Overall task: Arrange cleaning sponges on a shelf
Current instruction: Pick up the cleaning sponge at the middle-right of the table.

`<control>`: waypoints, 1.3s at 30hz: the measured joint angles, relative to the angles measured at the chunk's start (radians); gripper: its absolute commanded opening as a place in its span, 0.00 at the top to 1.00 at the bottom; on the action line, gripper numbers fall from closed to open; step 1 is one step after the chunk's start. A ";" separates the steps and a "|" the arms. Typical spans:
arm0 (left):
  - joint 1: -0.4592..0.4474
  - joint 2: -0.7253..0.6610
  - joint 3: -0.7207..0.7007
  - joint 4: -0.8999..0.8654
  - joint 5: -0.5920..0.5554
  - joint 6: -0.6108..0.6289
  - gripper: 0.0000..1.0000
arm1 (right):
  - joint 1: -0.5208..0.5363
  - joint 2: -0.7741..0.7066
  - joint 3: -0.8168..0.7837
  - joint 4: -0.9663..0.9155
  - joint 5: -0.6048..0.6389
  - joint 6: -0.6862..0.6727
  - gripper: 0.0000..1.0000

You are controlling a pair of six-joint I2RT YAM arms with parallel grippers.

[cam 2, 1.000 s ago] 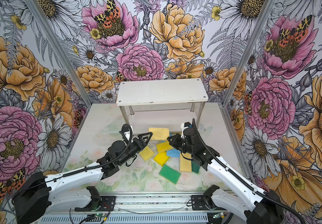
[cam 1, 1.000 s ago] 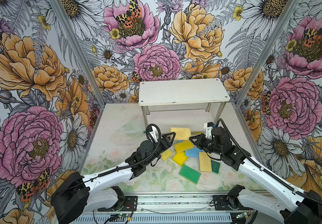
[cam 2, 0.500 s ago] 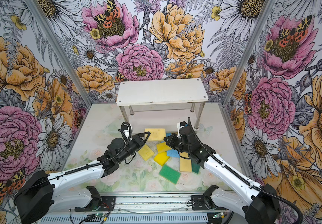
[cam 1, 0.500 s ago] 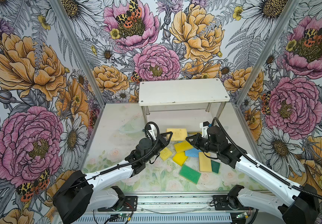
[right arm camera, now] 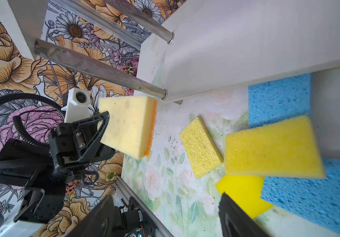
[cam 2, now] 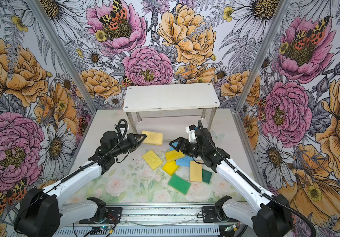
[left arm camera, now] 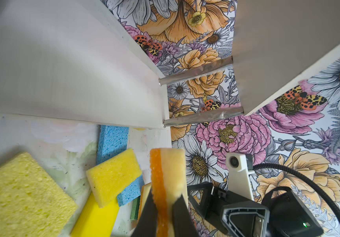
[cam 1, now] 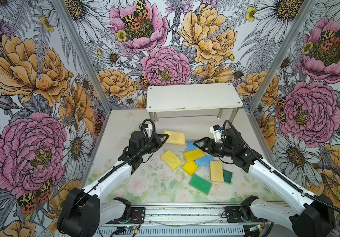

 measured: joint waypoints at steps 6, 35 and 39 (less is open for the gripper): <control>0.063 0.045 0.151 -0.292 0.299 0.200 0.95 | -0.019 0.045 0.095 -0.079 -0.135 -0.183 0.28; 0.002 0.131 0.297 -0.657 0.534 0.599 1.00 | 0.119 0.155 0.141 -0.121 -0.257 -0.290 0.63; 0.011 0.131 0.298 -0.660 0.534 0.601 1.00 | 0.129 0.155 0.141 -0.121 -0.257 -0.291 0.65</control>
